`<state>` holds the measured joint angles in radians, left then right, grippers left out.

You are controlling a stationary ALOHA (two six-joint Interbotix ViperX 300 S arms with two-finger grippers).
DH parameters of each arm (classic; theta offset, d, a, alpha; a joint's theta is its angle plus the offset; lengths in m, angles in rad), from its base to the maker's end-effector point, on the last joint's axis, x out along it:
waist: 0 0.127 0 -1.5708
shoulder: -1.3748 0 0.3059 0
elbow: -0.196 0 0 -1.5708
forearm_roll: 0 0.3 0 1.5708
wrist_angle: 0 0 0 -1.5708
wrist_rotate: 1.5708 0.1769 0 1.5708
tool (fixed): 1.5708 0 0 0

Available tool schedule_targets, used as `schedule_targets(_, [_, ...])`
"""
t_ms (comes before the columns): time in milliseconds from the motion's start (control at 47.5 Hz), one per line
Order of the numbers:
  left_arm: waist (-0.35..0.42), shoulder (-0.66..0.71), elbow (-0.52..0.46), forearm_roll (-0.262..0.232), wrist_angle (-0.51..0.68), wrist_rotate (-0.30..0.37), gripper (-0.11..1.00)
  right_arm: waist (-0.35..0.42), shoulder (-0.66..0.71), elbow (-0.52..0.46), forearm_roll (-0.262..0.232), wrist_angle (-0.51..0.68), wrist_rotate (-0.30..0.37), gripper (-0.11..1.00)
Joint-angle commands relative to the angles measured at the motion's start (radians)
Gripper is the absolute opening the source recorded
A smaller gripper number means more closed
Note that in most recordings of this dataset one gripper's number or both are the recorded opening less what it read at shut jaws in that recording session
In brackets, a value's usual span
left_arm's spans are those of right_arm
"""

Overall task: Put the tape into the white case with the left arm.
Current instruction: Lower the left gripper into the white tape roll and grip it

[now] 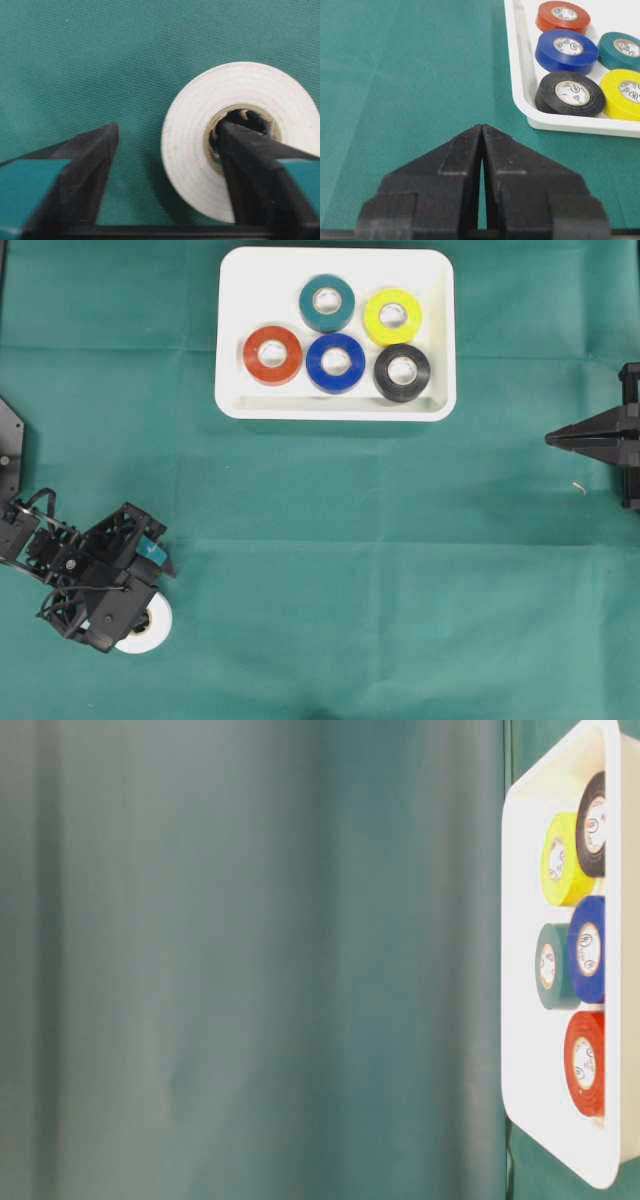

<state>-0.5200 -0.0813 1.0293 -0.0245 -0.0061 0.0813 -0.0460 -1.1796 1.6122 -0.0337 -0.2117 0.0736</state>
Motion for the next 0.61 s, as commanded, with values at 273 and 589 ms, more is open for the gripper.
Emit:
schedule_targets(273, [-0.002, -0.011, -0.040, -0.002, 0.029, 0.002, 0.27, -0.008, 0.005, -0.006, 0.000, -0.017, 0.000, -0.09])
schedule_targets(589, [-0.006, -0.049, -0.107, -0.002, 0.110, 0.000, 0.27, -0.008, 0.006, -0.005, 0.000, -0.017, 0.000, -0.09])
